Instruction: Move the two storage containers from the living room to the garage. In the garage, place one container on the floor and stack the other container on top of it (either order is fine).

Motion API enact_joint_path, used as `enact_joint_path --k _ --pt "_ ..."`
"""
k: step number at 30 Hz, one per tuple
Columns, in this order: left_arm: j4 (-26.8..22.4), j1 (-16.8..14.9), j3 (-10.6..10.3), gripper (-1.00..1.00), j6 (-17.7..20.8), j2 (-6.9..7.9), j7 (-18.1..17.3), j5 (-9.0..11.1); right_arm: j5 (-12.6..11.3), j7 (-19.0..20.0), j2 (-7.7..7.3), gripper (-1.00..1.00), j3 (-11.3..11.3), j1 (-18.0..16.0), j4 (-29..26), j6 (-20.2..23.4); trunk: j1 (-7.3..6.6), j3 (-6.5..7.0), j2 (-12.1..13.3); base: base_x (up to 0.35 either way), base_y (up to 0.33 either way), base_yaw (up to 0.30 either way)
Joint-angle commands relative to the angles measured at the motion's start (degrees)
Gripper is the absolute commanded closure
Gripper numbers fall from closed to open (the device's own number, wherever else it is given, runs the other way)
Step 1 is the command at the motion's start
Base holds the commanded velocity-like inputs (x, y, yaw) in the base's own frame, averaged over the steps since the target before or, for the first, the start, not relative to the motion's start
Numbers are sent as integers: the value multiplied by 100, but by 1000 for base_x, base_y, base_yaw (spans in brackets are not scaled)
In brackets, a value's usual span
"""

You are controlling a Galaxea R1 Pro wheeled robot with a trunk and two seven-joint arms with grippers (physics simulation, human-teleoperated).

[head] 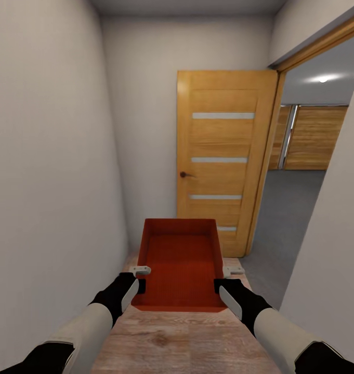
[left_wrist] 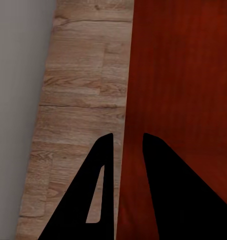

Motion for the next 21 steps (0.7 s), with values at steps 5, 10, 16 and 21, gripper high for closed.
enact_joint_path --k 5,10,16,21 --pt "35 3 -34 100 65 -6 127 -163 126 -52 -3 100 -67 -13 -44 46 5 -10 -9 322 0 0" --pt "36 3 -34 100 65 -9 127 -163 126 -52 -2 100 -67 -13 -44 47 5 -10 -9 322 0 0" --pt "33 3 -34 100 64 -10 127 -163 126 -52 -10 100 -67 -13 -44 48 5 -10 -9 322 0 0" --pt "13 3 -34 100 59 -10 134 -163 126 -52 -6 100 -67 -13 -44 45 5 -10 -9 322 0 0"
